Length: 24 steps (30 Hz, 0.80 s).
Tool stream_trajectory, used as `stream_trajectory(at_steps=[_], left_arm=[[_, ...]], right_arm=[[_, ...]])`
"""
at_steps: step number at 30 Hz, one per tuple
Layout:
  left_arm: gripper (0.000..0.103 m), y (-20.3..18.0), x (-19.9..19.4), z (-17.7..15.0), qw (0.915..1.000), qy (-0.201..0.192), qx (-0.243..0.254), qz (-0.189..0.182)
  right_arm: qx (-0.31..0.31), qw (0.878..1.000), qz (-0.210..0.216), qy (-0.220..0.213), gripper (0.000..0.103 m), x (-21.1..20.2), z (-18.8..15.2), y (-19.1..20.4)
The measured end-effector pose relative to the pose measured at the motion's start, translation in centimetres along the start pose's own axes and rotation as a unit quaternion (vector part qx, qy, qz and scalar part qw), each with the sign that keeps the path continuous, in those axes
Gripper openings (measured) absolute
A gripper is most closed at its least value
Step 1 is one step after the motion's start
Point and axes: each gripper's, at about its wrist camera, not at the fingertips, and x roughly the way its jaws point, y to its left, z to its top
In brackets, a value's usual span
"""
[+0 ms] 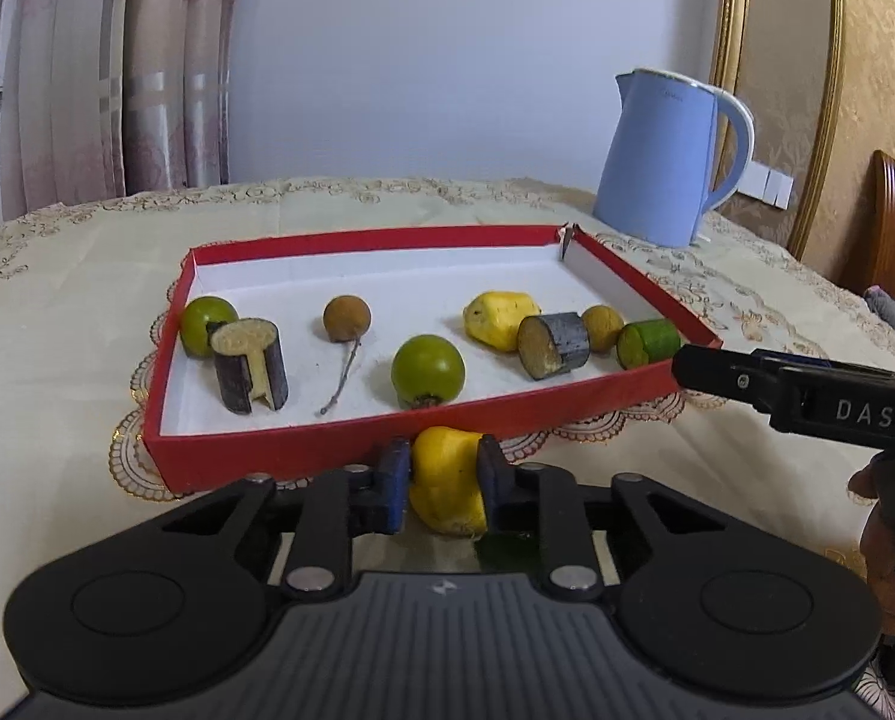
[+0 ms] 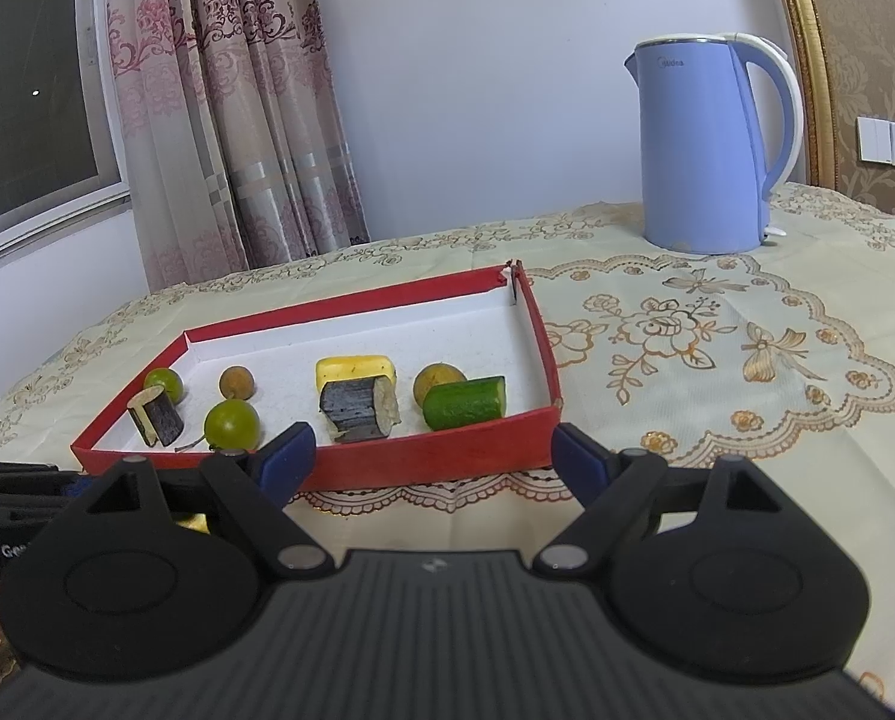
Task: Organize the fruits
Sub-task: 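Lift and hold the yellow fruit with the left tool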
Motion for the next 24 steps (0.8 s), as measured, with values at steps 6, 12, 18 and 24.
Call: stream_trajectory(at_steps=[6,12,18,24], left_arm=[[0.022,-0.6,0.0,0.0,0.9997,0.001,0.023,0.01],[0.049,0.8,0.3,0.5,0.9987,0.022,-0.019,-0.043],[0.054,0.4,1.1,0.3,0.9987,0.032,-0.012,-0.039],[0.036,0.4,1.4,0.2,0.999,0.035,-0.003,-0.026]], right_arm=[[-0.001,1.0,0.0,0.002,0.085,0.1,0.0,0.0],[-0.002,1.0,0.0,0.001,0.085,0.0,0.0,0.0],[-0.005,1.0,0.0,-0.002,0.085,-0.1,0.0,0.1],[-0.008,1.0,0.0,-0.005,0.085,-0.2,0.0,0.3]])
